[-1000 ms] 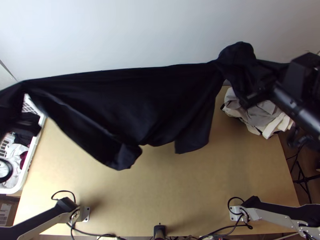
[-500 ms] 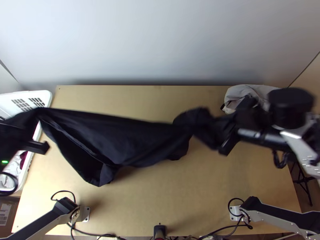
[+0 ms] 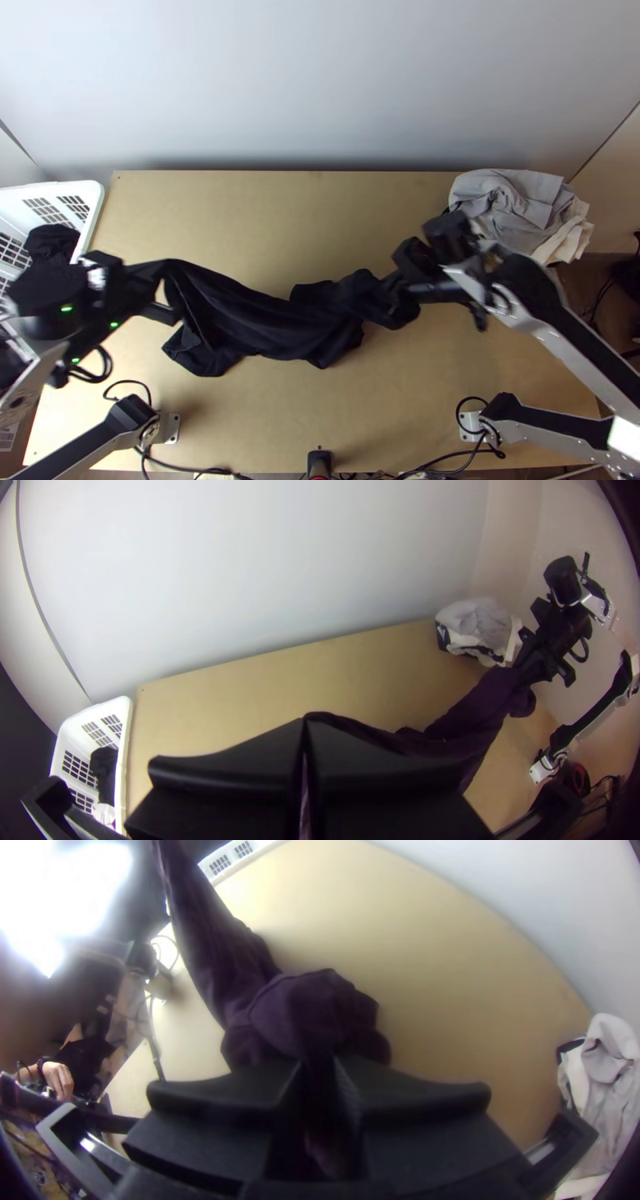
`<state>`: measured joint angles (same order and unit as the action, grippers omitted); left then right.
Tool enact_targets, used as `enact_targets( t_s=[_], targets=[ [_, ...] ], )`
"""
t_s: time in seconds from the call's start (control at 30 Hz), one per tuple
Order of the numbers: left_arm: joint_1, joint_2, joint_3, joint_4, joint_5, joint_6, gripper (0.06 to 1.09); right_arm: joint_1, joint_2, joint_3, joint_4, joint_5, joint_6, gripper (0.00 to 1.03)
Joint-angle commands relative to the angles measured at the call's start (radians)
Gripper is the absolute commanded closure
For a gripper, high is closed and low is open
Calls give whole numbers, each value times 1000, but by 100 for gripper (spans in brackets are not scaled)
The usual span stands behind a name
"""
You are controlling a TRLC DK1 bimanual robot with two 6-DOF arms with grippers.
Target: Fold the t-shirt
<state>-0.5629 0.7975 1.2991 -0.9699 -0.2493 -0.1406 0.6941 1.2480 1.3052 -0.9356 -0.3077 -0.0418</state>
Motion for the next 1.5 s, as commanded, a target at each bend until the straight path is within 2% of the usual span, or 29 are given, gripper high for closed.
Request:
enact_targets(
  t_s=[0.0, 0.07, 0.13, 0.2, 0.23, 0.27, 0.3, 0.33, 0.37, 0.57, 0.7, 0.87, 1.03, 1.1, 1.37, 1.4, 1.47],
  targets=[
    [-20, -1, -113, 43, 12, -13, 105, -48, 149, -201, 221, -8, -10, 100],
    [-26, 0, -119, 42, 12, -11, 105, -70, 199, -242, 294, -8, -3, 85],
    [-31, 0, -130, 43, 12, -10, 105, -91, 249, -267, 351, -8, 6, 79],
    [-32, 5, -133, 43, 12, -7, 105, -100, 281, -287, 399, -8, 22, 64],
    [-32, 6, -135, 46, 12, -5, 105, -108, 292, -291, 414, -8, 28, 54],
    [-32, 8, -135, 50, 12, -2, 105, -113, 300, -294, 417, -8, 29, 38],
    [-32, 9, -135, 54, 12, 1, 105, -119, 303, -294, 419, -8, 29, 18],
    [-34, 11, -133, 57, 12, 3, 105, -125, 301, -296, 419, -8, 29, 5],
    [-34, 14, -130, 60, 12, 9, 105, -130, 295, -297, 419, -8, 29, 4],
    [-35, 31, -123, 63, 12, 12, 105, -77, 128, -360, 402, -5, -4, 4],
    [-35, 35, -124, 63, 12, 10, 105, -8, 8, -426, 327, 50, -70, 4],
    [-34, 37, -124, 57, 12, 10, 105, 28, -98, -509, 282, 78, -109, 10],
    [-31, 51, -118, 56, 12, 10, 105, 28, -73, -527, 319, 85, -118, 10],
    [-31, 60, -115, 56, 12, 10, 105, 28, -39, -523, 348, 87, -122, 15],
    [-28, 77, -96, 56, 12, 10, 105, 30, 116, -517, 448, 93, -125, 16],
    [-26, 75, -96, 54, 12, 10, 105, 30, 133, -515, 459, 96, -125, 19],
    [-23, 75, -96, 48, 12, 10, 105, 28, 169, -512, 475, 98, -132, 36]
  ],
)
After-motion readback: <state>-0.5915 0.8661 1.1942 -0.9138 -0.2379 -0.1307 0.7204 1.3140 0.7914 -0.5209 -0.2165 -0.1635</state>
